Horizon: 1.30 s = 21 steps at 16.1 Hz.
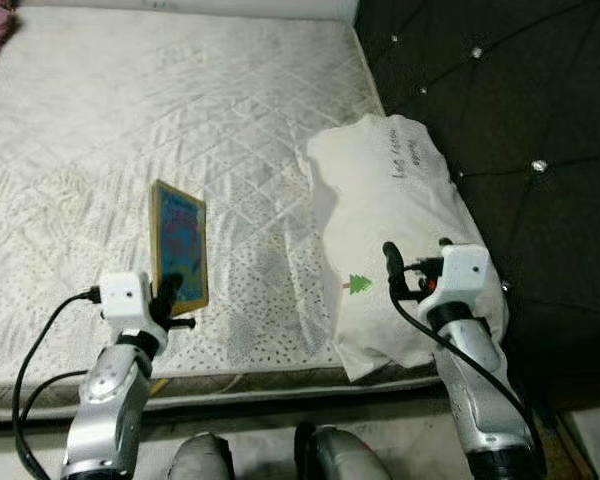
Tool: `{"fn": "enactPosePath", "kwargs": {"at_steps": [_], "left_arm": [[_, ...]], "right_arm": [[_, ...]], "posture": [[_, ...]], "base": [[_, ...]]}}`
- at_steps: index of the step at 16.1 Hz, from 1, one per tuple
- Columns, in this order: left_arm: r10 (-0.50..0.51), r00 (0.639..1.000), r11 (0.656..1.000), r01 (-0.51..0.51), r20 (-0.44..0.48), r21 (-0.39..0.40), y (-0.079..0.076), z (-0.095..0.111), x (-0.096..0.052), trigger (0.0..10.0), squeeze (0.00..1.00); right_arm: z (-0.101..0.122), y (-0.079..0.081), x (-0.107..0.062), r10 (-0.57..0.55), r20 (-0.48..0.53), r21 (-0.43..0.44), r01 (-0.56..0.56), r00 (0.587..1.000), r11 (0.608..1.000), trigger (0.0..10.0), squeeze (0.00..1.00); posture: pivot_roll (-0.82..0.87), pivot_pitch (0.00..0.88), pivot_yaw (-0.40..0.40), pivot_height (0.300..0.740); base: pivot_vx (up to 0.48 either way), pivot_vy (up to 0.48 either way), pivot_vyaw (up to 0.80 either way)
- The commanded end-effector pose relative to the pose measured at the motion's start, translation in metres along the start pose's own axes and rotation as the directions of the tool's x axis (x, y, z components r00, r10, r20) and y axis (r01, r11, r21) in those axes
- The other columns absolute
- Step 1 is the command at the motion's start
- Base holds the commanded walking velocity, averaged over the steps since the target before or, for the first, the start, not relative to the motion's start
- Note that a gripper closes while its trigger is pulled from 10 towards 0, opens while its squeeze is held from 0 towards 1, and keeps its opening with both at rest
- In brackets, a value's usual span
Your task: Clean up the room
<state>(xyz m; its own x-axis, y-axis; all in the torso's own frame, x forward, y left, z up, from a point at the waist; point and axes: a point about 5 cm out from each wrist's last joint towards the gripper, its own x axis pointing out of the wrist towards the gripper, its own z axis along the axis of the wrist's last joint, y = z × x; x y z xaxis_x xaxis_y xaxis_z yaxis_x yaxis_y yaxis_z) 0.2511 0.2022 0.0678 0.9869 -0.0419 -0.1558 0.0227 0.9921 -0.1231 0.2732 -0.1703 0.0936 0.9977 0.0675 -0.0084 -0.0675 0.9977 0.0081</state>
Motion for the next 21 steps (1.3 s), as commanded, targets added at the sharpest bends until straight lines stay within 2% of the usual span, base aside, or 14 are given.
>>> {"fn": "enactPosePath", "kwargs": {"at_steps": [1, 2, 3, 4, 5, 8, 9, 10, 11, 12, 13, 14, 18, 21], "left_arm": [[-0.011, 0.998, 1.000, 0.010, 0.055, 0.017, 0.000, 0.008, 0.000, 10.0, 0.00], [0.033, 0.996, 0.995, -0.041, 0.082, 0.092, 0.004, 0.010, -0.001, 10.0, 0.00], [0.032, 0.996, 0.993, -0.041, 0.085, 0.111, 0.004, 0.012, 0.000, 10.0, 0.00], [0.052, 0.996, 0.994, -0.059, 0.070, 0.097, 0.005, 0.011, 0.000, 10.0, 0.00], [0.026, 0.998, 0.998, -0.029, 0.061, 0.054, 0.005, 0.014, -0.002, 10.0, 0.00], [0.037, 0.994, 0.997, -0.044, 0.105, 0.063, 0.010, 0.018, -0.003, 10.0, 0.00], [0.042, 0.992, 0.995, -0.053, 0.120, 0.087, 0.010, 0.019, -0.003, 10.0, 0.00], [0.053, 0.983, 0.982, -0.083, 0.177, 0.169, 0.010, 0.024, -0.001, 10.0, 0.00], [0.055, 0.981, 0.975, -0.093, 0.188, 0.201, 0.008, 0.025, 0.000, 10.0, 0.00], [0.057, 0.986, 0.984, -0.082, 0.159, 0.158, 0.003, 0.025, 0.000, 10.0, 0.00], [-0.015, 0.986, 0.988, -0.011, 0.164, 0.156, -0.005, 0.028, -0.002, 10.0, 0.00], [-0.034, 0.985, 0.990, 0.010, 0.168, 0.141, -0.008, 0.030, -0.003, 10.0, 0.00], [-0.084, 0.971, 0.995, 0.069, 0.225, 0.077, -0.017, 0.039, -0.006, 10.0, 0.00], [-0.074, 0.974, 0.997, 0.068, 0.216, 0.036, -0.018, 0.036, -0.005, 10.0, 0.00]], "right_arm": [[0.002, -0.007, -0.003, -0.029, 0.002, 0.001, 0.029, 1.000, 1.000, 10.0, 0.00], [0.002, -0.008, -0.003, -0.030, 0.000, -0.004, 0.030, 1.000, 1.000, 10.0, 0.00], [0.001, -0.008, -0.004, -0.031, -0.001, -0.007, 0.031, 1.000, 0.999, 10.0, 0.00], [0.001, -0.008, -0.004, -0.031, -0.002, -0.007, 0.031, 1.000, 0.999, 10.0, 0.00], [0.001, -0.008, -0.004, -0.033, -0.003, -0.008, 0.033, 0.999, 0.999, 10.0, 0.00], [0.001, -0.009, -0.003, -0.033, -0.005, -0.010, 0.033, 0.999, 0.999, 10.0, 0.00], [0.002, -0.009, -0.003, -0.032, -0.005, -0.010, 0.032, 0.999, 0.999, 10.0, 0.00], [0.002, -0.008, -0.002, -0.029, -0.007, -0.011, 0.029, 1.000, 1.000, 10.0, 0.00], [0.001, -0.007, -0.001, -0.025, -0.008, -0.011, 0.025, 1.000, 1.000, 10.0, 0.00], [0.002, -0.007, 0.000, -0.025, -0.008, -0.010, 0.025, 1.000, 1.000, 10.0, 0.00], [0.001, -0.008, 0.000, -0.028, -0.009, -0.008, 0.028, 1.000, 1.000, 10.0, 0.00], [0.001, -0.008, 0.000, -0.031, -0.010, -0.010, 0.031, 0.999, 0.999, 10.0, 0.00], [0.000, -0.010, -0.006, -0.039, -0.026, 0.015, 0.039, 0.999, 0.999, 10.0, 0.00], [0.000, -0.013, -0.008, -0.051, -0.025, 0.028, 0.052, 0.998, 0.998, 10.0, 0.00]], "posture": [[0.01, 0.151, -0.066, 0.740], [0.01, 0.148, -0.063, 0.740], [0.01, 0.147, -0.063, 0.740], [0.01, 0.147, -0.063, 0.740], [0.01, 0.145, -0.064, 0.740], [0.02, 0.142, -0.073, 0.740], [0.02, 0.140, -0.077, 0.740], [0.03, 0.139, -0.079, 0.740], [0.03, 0.139, -0.079, 0.740], [0.02, 0.144, -0.079, 0.740], [0.02, 0.144, -0.079, 0.740], [0.03, 0.147, -0.076, 0.740], [0.03, 0.148, -0.077, 0.740], [0.02, 0.148, -0.075, 0.740]], "base": [[0.000, 0.000, -0.80], [0.000, 0.000, -0.80], [0.000, 0.000, -0.80], [0.000, 0.000, -0.80], [0.000, 0.000, -0.80], [0.000, 0.000, -0.80], [0.000, 0.000, -0.80], [0.000, 0.000, -0.80], [0.000, 0.000, -0.80], [0.000, 0.000, -0.80], [0.000, 0.000, -0.44], [0.000, 0.000, 0.00], [0.000, 0.000, 0.00], [0.000, 0.000, 0.00]]}}
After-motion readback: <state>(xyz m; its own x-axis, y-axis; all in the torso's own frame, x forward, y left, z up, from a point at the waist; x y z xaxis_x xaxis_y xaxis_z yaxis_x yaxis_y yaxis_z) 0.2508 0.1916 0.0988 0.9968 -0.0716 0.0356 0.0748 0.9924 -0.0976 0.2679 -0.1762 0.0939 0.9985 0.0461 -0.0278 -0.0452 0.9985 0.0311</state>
